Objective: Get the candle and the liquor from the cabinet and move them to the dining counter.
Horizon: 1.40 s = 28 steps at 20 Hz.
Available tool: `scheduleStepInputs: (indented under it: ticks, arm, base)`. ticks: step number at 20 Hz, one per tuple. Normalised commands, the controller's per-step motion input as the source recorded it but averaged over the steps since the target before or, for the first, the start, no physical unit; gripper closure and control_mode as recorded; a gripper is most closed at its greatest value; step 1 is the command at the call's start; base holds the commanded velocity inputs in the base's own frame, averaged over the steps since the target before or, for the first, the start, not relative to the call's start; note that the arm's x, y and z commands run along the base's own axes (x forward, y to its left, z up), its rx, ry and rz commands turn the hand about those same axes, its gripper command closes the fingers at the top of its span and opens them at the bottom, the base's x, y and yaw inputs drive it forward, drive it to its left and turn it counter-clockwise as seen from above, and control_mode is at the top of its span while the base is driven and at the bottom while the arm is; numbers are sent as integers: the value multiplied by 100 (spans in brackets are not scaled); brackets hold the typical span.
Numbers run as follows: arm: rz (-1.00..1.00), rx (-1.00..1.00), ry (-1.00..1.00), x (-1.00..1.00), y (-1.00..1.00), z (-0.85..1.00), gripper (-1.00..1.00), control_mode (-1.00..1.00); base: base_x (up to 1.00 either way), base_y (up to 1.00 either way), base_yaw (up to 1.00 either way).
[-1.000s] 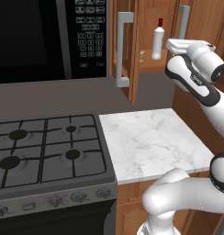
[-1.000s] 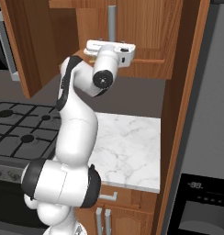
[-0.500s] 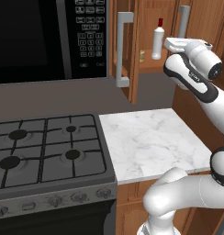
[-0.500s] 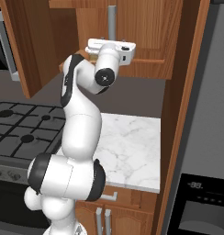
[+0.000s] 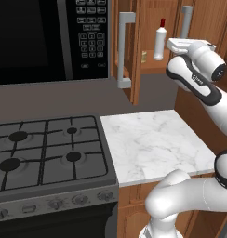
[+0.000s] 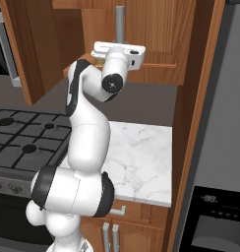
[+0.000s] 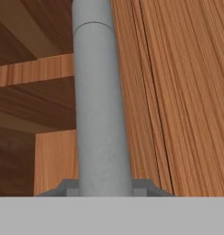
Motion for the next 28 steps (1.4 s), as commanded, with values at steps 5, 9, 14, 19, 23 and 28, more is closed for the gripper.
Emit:
scheduleStepInputs:
  ticks: [5,9,14,19,23,28]
  arm:
    - [0,0,0,0,0,0,100,-100]
    - [0,0,0,0,0,0,100,-100]
    - [0,0,0,0,-1,0,100,-100]
    - [0,0,0,0,-8,6,100,-100]
    - [0,0,0,0,-12,9,100,-100]
    - [0,0,0,-18,-22,10,100,-100]
  base:
    - [0,0,0]
    - [0,0,0]
    - [0,0,0]
    - [0,0,0]
    - [0,0,0]
    - [0,0,0]
